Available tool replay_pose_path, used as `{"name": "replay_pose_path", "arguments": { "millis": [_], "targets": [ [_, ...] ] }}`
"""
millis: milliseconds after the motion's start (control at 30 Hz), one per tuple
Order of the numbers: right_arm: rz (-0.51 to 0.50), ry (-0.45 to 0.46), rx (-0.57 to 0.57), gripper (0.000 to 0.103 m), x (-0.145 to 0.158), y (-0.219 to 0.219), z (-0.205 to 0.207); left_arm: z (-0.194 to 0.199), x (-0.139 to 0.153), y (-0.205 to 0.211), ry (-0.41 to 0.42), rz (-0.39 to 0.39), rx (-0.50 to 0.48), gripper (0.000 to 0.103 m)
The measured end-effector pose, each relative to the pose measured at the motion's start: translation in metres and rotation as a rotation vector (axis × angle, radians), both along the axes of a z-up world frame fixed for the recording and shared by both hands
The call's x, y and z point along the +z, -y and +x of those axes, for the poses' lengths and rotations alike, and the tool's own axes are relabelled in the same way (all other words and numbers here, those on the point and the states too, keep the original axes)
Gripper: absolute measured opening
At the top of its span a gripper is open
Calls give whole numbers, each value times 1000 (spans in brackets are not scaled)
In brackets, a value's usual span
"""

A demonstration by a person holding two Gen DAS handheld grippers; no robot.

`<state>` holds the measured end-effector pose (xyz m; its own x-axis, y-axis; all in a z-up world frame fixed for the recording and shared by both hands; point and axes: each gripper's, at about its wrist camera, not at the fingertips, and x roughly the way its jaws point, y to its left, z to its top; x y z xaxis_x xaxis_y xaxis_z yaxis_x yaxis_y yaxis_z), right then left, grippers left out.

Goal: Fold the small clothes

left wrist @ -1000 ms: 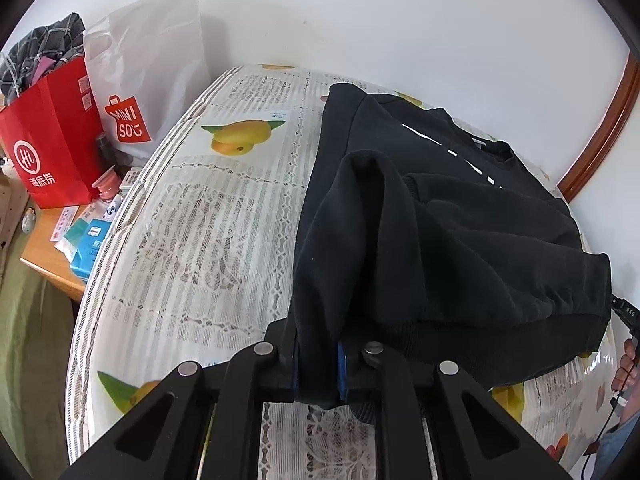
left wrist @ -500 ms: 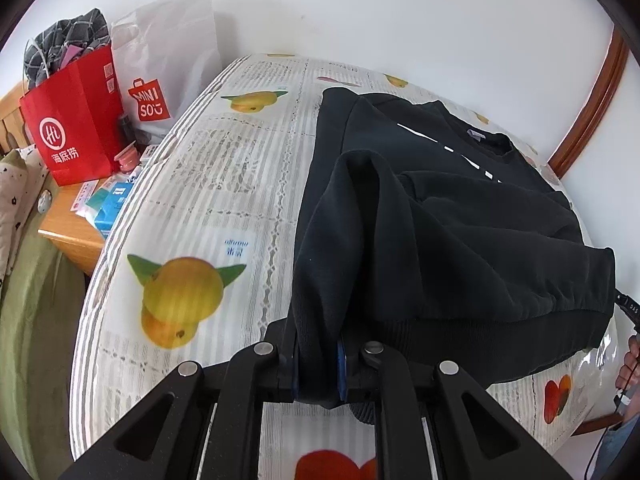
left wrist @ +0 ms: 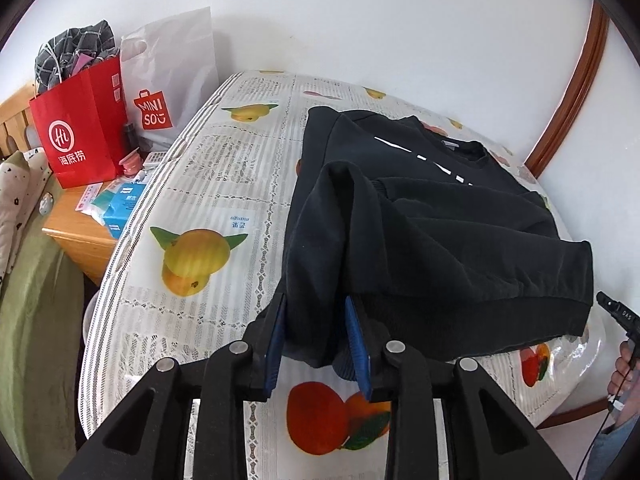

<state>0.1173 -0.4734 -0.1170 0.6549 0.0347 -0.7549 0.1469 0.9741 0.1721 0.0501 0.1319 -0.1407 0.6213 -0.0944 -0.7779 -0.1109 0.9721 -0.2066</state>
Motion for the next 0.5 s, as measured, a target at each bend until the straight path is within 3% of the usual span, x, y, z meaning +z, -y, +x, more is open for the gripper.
{"name": "replay_pose_path", "arguments": {
  "millis": [133, 267, 500],
  "targets": [
    [20, 9, 45, 36, -1, -13, -13, -10, -1, 2, 25, -41, -29, 49],
    [37, 4, 104, 45, -11, -30, -22, -16, -3, 7, 38, -52, -59, 50],
    [82, -56, 93, 45, -39, -34, -8, -6, -11, 12, 8, -75, -97, 48]
  ]
}}
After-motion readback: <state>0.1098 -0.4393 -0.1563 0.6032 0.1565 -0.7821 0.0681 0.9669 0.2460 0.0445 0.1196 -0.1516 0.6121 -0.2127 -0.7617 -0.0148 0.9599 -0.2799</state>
